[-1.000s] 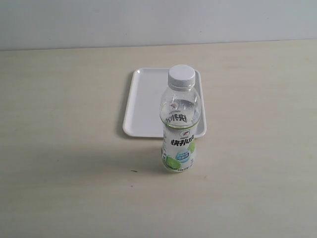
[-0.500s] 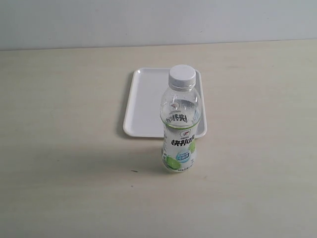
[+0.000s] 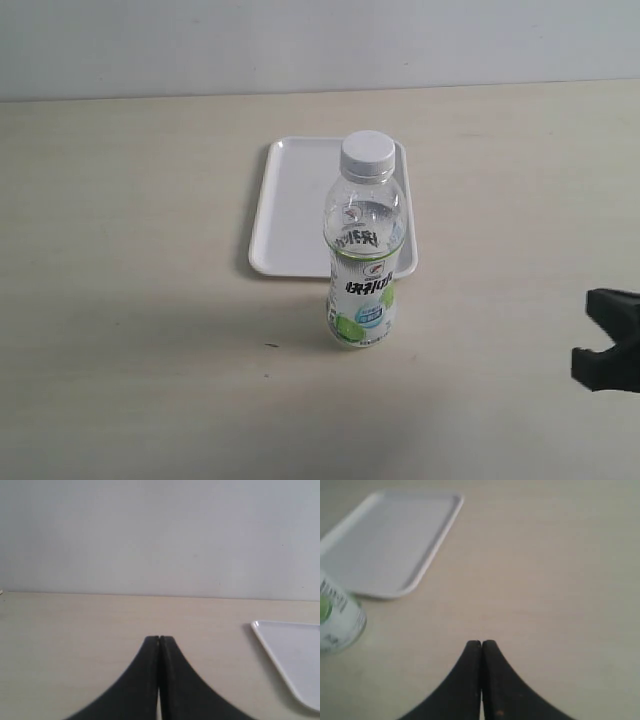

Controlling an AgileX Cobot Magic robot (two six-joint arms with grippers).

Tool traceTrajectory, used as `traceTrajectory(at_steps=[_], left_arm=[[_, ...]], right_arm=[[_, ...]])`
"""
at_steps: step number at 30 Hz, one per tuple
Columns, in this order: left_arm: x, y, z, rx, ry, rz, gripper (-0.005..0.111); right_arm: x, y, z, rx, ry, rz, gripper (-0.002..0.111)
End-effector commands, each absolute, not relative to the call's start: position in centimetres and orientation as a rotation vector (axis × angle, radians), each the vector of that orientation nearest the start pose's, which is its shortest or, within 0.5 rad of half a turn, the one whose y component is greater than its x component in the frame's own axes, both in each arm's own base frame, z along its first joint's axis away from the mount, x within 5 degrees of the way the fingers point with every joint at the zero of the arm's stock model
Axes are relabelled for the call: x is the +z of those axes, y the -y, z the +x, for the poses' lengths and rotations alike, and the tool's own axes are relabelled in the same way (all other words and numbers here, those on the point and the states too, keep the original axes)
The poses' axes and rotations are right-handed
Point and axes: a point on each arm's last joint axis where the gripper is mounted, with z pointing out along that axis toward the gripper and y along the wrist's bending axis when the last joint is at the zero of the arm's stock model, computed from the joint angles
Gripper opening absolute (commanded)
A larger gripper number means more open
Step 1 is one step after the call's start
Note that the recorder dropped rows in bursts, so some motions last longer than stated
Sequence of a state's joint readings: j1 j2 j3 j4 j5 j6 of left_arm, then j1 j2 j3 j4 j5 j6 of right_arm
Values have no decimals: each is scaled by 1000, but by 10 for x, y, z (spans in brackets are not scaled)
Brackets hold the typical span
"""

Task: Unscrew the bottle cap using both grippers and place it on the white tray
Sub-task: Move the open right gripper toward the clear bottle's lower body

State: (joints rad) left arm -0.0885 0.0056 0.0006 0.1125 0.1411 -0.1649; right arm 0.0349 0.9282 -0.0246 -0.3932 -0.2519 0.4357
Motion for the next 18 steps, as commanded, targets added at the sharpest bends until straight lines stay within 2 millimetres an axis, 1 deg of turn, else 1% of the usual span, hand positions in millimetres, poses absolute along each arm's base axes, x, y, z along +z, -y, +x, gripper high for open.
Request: traceTrajectory(at_steps=[1, 4, 6, 9, 11, 14, 18], left_arm=[[201, 4, 56, -98, -1624, 20, 0], [201, 4, 56, -101, -1624, 23, 0], [201, 5, 56, -110, -1624, 33, 0], [201, 5, 56, -118, -1624, 41, 0], [201, 5, 56, -119, -1624, 42, 0], [201, 5, 56, -119, -1624, 42, 0], [201, 5, 56, -119, -1624, 42, 0]], right_arm=[[136, -28, 145, 223, -2280, -299, 0], [124, -41, 155, 324, -2266, -512, 0], [117, -45, 163, 342, -2256, -615, 0], [108, -48, 175, 357, -2260, -677, 0], [106, -51, 181, 379, -2223, -705, 2], [108, -53, 188, 392, -2163, -707, 14], [108, -52, 190, 384, -2167, -665, 33]])
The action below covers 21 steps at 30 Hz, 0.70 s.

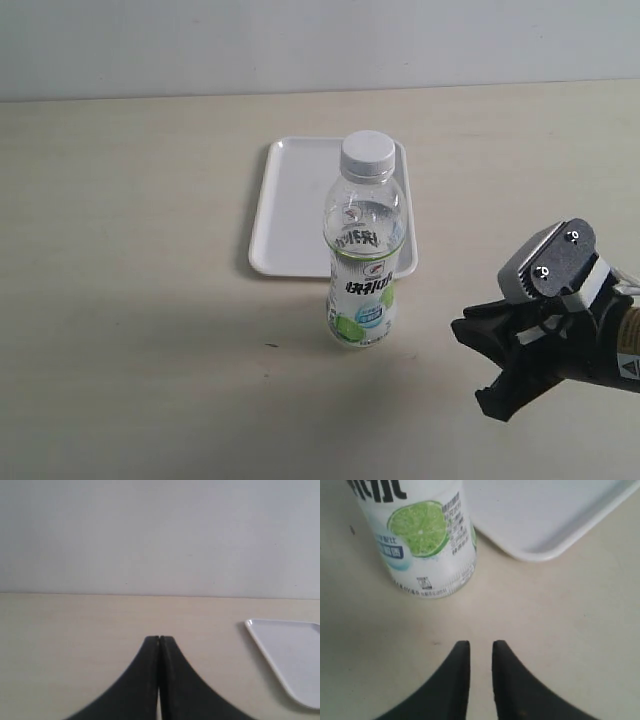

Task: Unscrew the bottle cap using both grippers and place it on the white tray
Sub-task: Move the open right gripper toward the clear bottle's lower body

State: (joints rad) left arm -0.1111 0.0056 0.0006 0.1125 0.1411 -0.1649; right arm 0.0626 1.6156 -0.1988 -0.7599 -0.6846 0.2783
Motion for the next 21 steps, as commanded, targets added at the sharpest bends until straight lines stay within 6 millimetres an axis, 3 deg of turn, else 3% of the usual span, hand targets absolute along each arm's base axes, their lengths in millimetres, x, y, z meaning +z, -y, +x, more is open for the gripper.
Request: traceTrajectory(at_steps=[1, 9, 13, 15, 21], left_arm=[[201, 5, 56, -119, -1624, 42, 0], [201, 5, 56, -119, -1624, 42, 0], [201, 5, 56, -119, -1624, 42, 0], [201, 5, 56, -119, -1624, 42, 0], [201, 5, 56, -119, -1624, 42, 0]], right_arm=[[108, -52, 190, 384, -2167, -665, 38], [110, -50, 194, 352, -2153, -614, 46], [111, -47, 197, 328, -2149, -551, 66], [114, -50, 197, 349, -2102, -576, 71], [124, -62, 194, 411, -1899, -757, 71]])
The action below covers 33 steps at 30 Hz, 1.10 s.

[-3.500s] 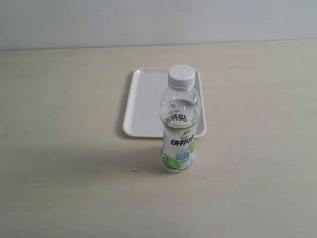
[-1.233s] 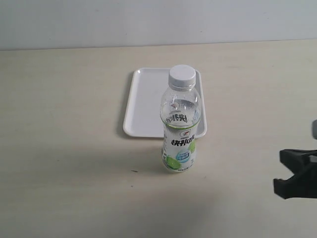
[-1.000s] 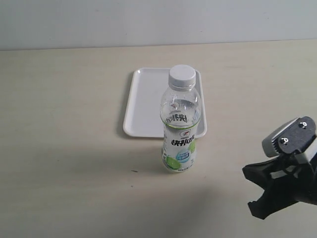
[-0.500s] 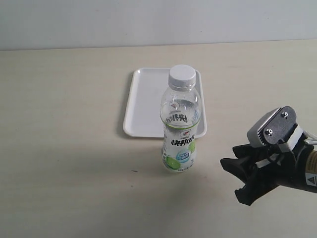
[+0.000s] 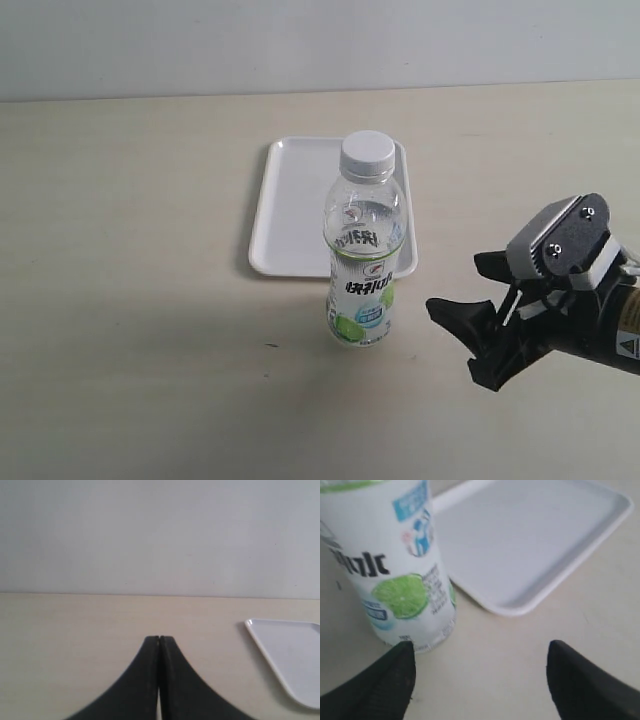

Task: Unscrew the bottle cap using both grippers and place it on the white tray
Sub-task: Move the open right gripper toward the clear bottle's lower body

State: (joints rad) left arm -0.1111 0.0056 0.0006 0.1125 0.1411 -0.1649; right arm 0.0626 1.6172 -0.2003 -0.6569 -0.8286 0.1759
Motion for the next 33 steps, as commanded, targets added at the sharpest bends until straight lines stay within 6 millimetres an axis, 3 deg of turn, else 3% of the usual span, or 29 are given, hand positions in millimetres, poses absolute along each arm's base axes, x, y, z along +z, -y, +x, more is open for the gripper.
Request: traceTrajectory(at_steps=[1, 6, 17, 33], left_arm=[[201, 5, 56, -119, -1624, 42, 0], [201, 5, 56, -119, -1624, 42, 0], [201, 5, 56, -119, -1624, 42, 0], [201, 5, 56, -119, -1624, 42, 0]], right_arm=[[124, -63, 193, 427, -1887, -772, 72], [108, -69, 192, 514, -1878, -821, 78], [85, -71, 193, 485, -1794, -914, 79], [89, -76, 221, 493, -1706, -934, 79]])
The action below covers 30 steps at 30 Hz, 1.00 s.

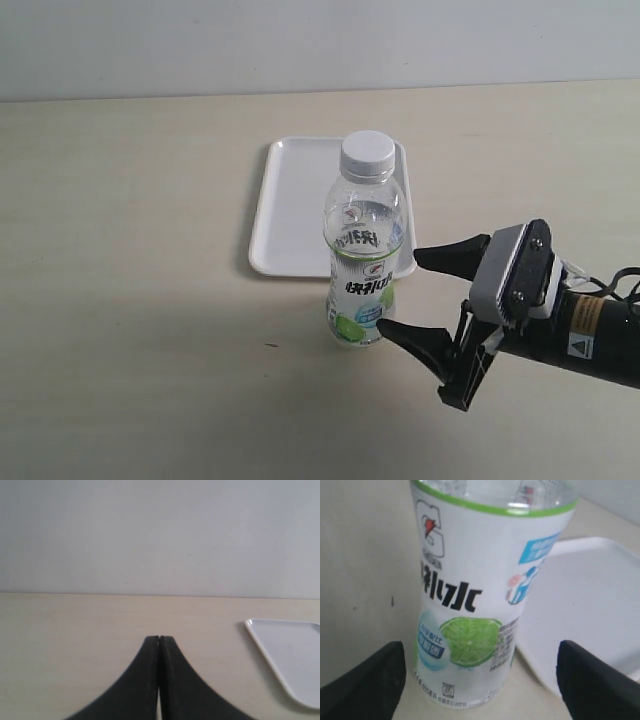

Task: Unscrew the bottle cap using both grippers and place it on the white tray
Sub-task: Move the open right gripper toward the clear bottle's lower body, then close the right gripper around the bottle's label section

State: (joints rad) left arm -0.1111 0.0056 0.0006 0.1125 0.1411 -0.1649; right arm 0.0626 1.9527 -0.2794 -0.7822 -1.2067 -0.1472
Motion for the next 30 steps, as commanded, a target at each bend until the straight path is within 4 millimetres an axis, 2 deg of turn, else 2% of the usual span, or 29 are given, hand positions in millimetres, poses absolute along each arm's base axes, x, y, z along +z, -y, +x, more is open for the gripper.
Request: traceTrajectory(at_steps=[1, 6, 11, 24, 30], left_arm=[[201, 5, 56, -119, -1624, 42, 0], [201, 5, 56, -119, -1624, 42, 0], [201, 5, 56, -119, -1624, 42, 0], [201, 5, 56, -119, -1624, 42, 0], [201, 5, 56, -119, -1624, 42, 0]], right_arm=[[89, -77, 221, 498, -1700, -943, 79], [91, -80, 229, 527, -1662, -972, 79], [78, -80, 232, 510, -1662, -1024, 79], [68, -84, 247, 517, -1611, -1090, 79], [70, -86, 252, 513, -1584, -1105, 79]])
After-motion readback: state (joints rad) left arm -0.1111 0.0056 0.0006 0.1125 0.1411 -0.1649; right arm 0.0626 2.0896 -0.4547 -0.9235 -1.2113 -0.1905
